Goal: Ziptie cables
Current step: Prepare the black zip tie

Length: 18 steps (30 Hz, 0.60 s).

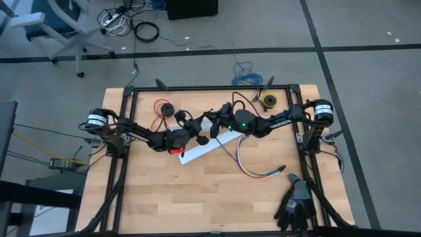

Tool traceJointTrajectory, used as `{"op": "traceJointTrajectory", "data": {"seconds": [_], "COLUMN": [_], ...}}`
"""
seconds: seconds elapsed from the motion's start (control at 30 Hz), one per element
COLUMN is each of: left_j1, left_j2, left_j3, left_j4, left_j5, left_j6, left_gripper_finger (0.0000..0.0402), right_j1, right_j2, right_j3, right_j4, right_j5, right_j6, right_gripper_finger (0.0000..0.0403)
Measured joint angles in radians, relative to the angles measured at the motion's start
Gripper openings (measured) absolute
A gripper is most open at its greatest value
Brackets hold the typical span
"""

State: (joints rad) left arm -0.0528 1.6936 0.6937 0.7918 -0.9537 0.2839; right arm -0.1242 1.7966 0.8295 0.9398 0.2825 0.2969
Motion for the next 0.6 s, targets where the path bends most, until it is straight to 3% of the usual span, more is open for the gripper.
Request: {"op": "traceJointTrajectory", "data": {"seconds": [0.27,0.6], "left_j1": [0.0,0.0], "left_j2": [0.0,0.0], "left_j3": [0.0,0.0], "left_j4": [0.003,0.003], "left_j5": [0.011,0.016], "left_j6": [-0.004,-0.008], "left_gripper_finger": [0.0033,0.0037], "right_j1": [0.006,0.011], "right_j2": [0.0,0.0], "right_j3": [0.0,0.0], "right_j4": [0.001,0.002], "right_j5": [-0.011,-0.022], "right_j6": [0.017,0.017], "right_gripper_finger": [0.0,0.0]}}
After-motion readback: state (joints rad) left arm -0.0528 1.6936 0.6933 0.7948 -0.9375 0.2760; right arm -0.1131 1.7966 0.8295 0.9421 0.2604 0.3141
